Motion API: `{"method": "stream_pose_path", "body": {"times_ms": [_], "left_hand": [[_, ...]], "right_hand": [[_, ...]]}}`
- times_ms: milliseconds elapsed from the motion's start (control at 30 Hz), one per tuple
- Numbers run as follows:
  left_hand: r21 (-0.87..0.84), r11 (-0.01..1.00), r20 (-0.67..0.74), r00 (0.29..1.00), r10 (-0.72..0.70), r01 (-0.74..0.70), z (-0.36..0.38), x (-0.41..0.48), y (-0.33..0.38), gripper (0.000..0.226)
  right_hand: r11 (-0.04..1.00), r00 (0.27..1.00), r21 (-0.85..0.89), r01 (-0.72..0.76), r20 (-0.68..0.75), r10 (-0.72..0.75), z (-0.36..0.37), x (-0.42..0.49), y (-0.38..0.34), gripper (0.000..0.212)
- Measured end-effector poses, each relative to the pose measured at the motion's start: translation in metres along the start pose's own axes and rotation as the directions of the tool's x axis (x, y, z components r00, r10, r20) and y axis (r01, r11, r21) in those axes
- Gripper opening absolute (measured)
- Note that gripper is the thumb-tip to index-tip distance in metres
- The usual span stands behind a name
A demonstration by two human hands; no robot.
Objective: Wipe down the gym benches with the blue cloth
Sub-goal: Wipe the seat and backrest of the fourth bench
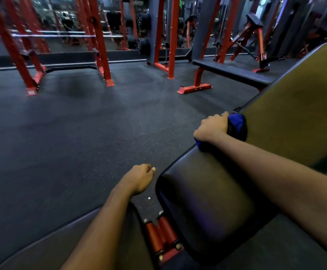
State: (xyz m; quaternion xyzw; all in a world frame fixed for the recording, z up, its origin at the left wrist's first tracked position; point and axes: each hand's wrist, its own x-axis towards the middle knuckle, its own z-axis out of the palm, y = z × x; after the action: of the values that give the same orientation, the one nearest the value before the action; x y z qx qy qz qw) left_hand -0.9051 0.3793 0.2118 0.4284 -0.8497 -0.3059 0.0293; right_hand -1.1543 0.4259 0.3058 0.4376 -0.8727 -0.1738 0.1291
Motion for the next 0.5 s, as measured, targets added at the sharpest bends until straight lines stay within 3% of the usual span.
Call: {"method": "stream_pose_path", "body": {"times_ms": [133,267,400,500], "left_hand": [[0.117,0.991,-0.085,0.995,-0.056,0.066,0.015,-0.023,-0.032,0.036],[0.186,0.977,-0.190,0.980,-0.066,0.101,0.030,-0.041,-0.046,0.037],[0.225,0.958,-0.263,0.958,-0.115,0.176,0.038,-0.059,-0.065,0.042],[0.266,0.929,-0.254,0.949,-0.188,0.255,0.031,-0.068,-0.088,0.049]], "right_hand": [[0.989,0.989,-0.009,0.149,0.005,-0.149,0.013,-0.031,-0.055,0.042],[0.979,0.970,0.001,0.205,-0.136,-0.203,0.026,-0.050,-0.069,0.042],[0.924,0.904,0.019,0.382,-0.217,-0.369,0.034,-0.064,-0.069,0.046],[0.961,0.960,0.107,0.255,-0.150,-0.238,0.028,-0.066,-0.061,0.050]]}}
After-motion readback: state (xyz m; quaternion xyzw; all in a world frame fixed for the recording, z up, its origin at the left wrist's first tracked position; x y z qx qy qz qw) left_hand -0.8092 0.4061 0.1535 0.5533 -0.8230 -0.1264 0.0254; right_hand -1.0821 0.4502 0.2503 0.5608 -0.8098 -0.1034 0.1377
